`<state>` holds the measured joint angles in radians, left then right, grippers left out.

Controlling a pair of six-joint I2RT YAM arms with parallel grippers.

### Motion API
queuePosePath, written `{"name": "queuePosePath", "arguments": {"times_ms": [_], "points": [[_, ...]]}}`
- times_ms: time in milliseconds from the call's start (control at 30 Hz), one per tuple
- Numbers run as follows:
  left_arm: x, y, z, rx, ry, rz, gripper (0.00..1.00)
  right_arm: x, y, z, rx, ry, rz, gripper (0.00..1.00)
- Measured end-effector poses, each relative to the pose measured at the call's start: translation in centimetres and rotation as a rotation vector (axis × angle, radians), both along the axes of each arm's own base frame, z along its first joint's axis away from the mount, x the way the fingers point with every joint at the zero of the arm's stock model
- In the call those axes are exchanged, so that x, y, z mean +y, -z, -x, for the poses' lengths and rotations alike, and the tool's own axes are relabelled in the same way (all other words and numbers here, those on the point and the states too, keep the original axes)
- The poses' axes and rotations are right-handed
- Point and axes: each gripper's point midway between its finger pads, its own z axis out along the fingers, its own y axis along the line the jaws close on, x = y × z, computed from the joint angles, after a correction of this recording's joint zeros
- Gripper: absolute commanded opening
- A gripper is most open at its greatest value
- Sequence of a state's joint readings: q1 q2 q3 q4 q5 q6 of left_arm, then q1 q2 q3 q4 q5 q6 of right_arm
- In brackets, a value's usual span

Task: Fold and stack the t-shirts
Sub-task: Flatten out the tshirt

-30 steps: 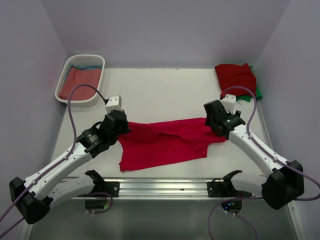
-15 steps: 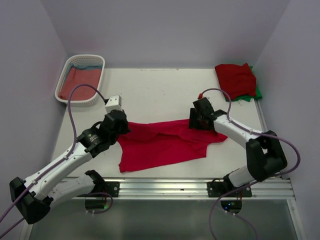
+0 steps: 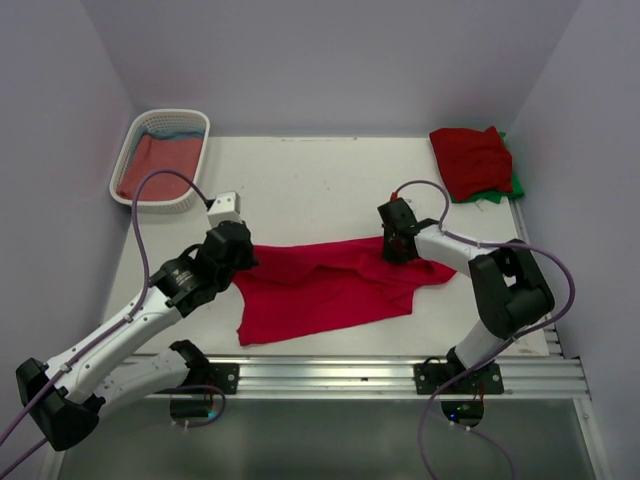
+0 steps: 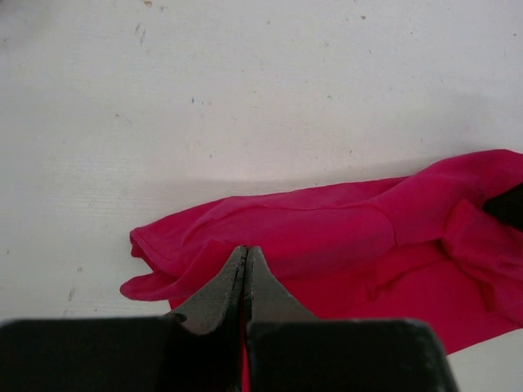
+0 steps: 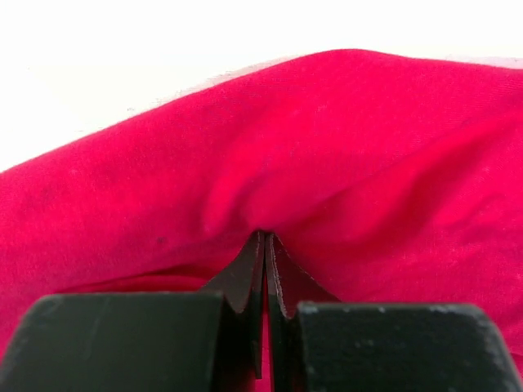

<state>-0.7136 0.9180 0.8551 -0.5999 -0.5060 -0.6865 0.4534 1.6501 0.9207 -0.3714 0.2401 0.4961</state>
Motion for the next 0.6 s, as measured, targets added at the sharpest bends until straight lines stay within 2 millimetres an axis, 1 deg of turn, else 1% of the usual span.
{"name": "queuePosePath", "arguments": {"times_ms": [133,233,300,367,467,533,600], "points": [[0.5,-0.3,0.3,0.000,-0.009,-0.007,0.00,-0.2,-0.4,-0.1,-0.012,0.004,0.006,0.00],[1.1,-0.9,0.3,-0.010,-0.025,-0.017,0.00,-0.6,-2.3,-0.3,-0.060,0.010,0.010,0.00],[1.7,-1.6,0.3,-0.022,-0.043,-0.030,0.00,-0.9,-4.6,-0.5,-0.119,0.015,0.008,0.00],[2.2,-2.8,0.3,-0.046,-0.059,-0.036,0.00,-1.5,-7.6,-0.9,-0.190,0.027,0.010,0.00],[2.9,-4.4,0.3,-0.080,-0.082,-0.036,0.00,-2.4,-11.3,-1.4,-0.281,0.062,0.028,0.00],[3.3,-5.3,0.3,-0.099,-0.096,-0.032,0.00,-3.1,-12.9,-1.3,-0.317,0.082,0.045,0.00],[3.6,-6.1,0.4,-0.114,-0.108,-0.028,0.00,-4.0,-14.0,-0.8,-0.334,0.104,0.075,0.00]]}}
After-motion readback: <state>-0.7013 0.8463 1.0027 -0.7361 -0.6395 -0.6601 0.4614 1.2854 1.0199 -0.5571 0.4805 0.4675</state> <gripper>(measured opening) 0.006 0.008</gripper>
